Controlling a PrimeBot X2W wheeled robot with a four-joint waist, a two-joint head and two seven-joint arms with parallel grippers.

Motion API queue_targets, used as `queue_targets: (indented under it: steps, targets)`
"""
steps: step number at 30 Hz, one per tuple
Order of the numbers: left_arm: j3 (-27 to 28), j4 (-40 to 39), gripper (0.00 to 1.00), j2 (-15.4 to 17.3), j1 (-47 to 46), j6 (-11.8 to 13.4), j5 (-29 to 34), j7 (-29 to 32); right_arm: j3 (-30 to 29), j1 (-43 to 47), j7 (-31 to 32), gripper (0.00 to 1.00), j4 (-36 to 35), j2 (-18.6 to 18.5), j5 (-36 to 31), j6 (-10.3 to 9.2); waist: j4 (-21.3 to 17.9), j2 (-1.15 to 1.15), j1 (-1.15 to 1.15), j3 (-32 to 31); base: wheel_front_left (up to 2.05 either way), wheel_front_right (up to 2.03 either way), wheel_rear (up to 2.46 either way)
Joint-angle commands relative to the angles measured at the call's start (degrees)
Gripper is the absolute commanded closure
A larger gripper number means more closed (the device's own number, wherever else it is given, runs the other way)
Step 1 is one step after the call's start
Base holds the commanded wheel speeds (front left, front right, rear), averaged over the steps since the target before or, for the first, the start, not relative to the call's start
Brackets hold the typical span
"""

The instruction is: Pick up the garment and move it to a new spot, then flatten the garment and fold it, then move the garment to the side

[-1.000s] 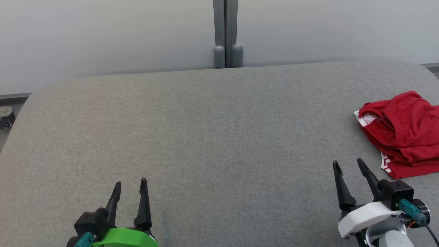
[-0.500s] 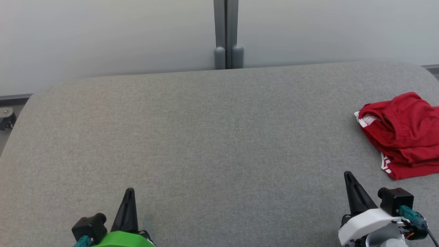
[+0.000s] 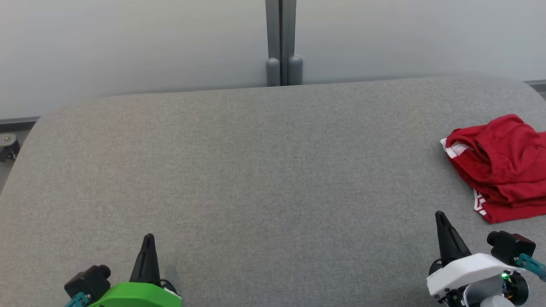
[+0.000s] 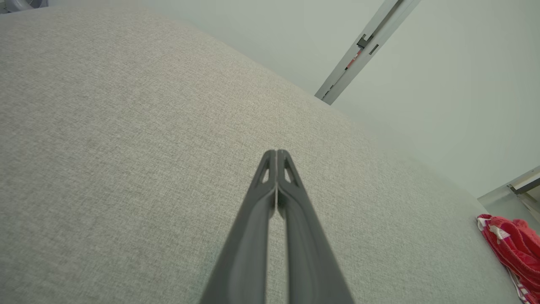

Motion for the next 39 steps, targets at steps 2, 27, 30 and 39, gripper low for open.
queue_targets:
  steps: [2,27,30,39]
  targets:
    - [0.88,-1.07,1.0,0.17,-1.96,-0.33,-3.02,0.78,-0.35,-1.58,0.78,1.0,-1.26,-0.33,3.51,-0.01,-0.01,0.0,0.0,0.0,0.0,0.0,0.0]
    - [4.44,-2.35,1.0,0.27,-3.88,-0.68,-20.36,6.1,-1.19,-2.49,6.02,1.0,-2.36,-0.5,24.28,-0.02,-0.07,0.0,0.0,0.03,0.0,0.0,0.0]
    - [4.77,-2.48,1.0,0.28,-4.09,-0.72,-22.14,6.64,-1.28,-2.6,6.55,1.0,-2.45,-0.52,26.34,-0.03,-0.07,0.0,0.0,0.03,0.0,0.0,0.0]
    - [5.86,-2.85,1.0,0.31,-4.7,-0.84,-27.22,8.18,-1.56,-2.88,8.1,1.0,-2.75,-0.57,32.47,-0.03,-0.09,0.0,0.0,0.04,0.0,0.0,0.0]
